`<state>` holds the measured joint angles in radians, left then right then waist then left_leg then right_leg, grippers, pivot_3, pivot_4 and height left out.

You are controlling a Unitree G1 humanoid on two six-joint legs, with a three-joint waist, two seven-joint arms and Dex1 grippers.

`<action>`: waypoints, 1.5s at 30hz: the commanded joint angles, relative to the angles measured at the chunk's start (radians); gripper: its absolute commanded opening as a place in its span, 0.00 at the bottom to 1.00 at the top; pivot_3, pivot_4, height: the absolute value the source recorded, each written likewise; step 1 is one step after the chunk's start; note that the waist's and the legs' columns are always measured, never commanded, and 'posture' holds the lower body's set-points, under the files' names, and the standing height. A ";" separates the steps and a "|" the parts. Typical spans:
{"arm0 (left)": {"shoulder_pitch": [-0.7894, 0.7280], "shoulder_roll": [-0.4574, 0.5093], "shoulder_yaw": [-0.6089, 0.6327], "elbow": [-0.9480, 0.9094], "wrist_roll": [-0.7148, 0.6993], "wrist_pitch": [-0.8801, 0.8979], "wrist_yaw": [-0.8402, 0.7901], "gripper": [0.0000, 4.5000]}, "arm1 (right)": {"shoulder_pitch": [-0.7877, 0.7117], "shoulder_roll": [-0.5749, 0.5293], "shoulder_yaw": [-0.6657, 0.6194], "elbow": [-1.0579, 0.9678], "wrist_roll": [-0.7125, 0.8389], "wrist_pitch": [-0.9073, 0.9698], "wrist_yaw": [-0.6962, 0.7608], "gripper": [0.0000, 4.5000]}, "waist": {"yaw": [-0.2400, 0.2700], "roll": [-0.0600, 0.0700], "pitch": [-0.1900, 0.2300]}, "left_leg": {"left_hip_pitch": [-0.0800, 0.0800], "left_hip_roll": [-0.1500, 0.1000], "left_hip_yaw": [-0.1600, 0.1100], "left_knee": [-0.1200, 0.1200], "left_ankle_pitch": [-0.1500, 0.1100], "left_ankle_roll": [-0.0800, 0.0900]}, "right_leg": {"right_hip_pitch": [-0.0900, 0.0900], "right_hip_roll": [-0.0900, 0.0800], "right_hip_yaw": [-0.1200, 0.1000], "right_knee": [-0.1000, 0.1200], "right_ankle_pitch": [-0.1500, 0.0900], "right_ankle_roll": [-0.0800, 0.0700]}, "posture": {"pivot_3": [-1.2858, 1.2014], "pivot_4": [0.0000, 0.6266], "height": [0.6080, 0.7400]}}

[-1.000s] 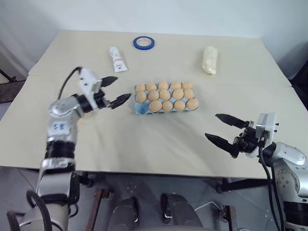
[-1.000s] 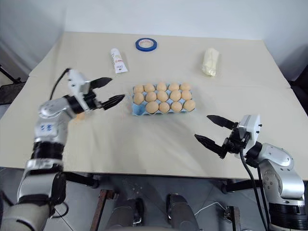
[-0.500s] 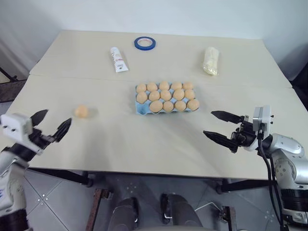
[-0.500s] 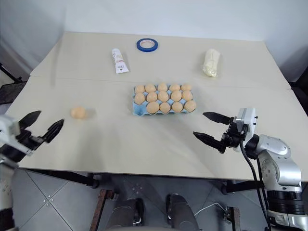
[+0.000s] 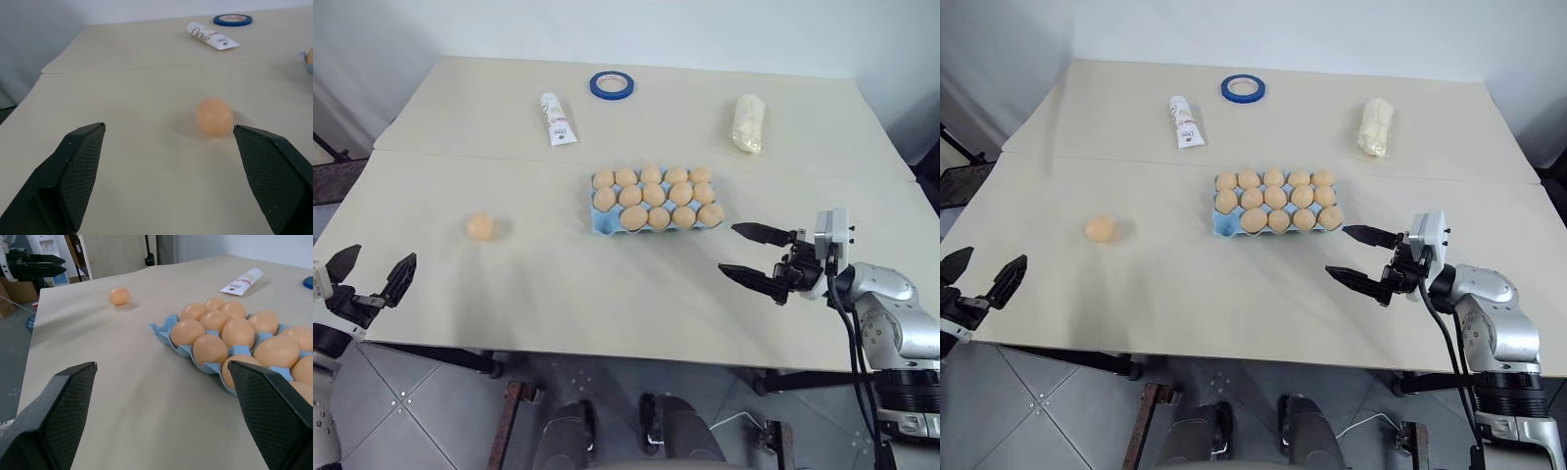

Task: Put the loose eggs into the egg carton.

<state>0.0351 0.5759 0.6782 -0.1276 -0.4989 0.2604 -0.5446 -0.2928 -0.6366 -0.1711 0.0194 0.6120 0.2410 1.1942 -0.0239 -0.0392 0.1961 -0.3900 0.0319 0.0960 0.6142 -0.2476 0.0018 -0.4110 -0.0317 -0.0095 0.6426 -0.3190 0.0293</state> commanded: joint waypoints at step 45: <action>-0.861 -0.123 -0.559 0.767 0.219 -0.177 -0.370 0.39 | 0.105 0.007 -0.068 -0.130 0.020 -0.015 -0.080 1.00 | 0.010 0.000 0.000 | -0.001 0.000 0.002 0.009 0.004 0.005 | 0.001 -0.001 -0.003 0.008 0.001 0.003 | 0.52 0.24 1.00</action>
<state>-0.8038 0.4580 0.1262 0.6572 -0.2591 0.0790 -0.8869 -0.2025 -0.6280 -0.2057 -0.0778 0.6154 0.2394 1.1203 -0.0136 -0.0394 0.1960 -0.3915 0.0314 0.0987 0.6242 -0.2433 0.0064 -0.4101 -0.0324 -0.0118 0.6511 -0.3176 0.0326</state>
